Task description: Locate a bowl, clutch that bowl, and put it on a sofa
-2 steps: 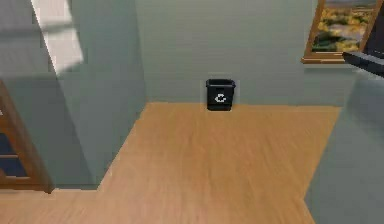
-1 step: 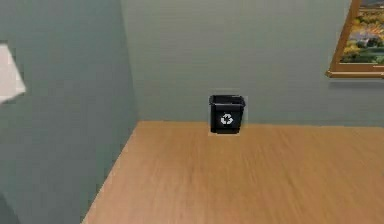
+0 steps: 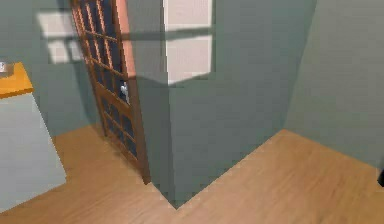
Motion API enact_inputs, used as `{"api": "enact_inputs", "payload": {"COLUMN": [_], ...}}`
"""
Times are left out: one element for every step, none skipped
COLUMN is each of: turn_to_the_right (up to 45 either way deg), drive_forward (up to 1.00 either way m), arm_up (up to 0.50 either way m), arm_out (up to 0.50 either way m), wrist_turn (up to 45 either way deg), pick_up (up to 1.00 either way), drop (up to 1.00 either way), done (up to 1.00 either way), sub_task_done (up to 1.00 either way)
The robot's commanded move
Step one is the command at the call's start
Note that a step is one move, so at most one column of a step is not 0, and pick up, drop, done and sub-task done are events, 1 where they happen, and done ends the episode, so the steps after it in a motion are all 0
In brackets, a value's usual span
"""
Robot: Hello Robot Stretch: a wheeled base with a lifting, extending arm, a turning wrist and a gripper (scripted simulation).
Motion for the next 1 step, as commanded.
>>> {"api": "enact_inputs", "payload": {"turn_to_the_right": [-24.0], "drive_forward": [0.00], "arm_up": [0.00], "arm_out": [0.00], "wrist_turn": [0.0], "pick_up": [0.00], "drop": [0.00], "done": [0.00], "sub_task_done": [0.00]}}
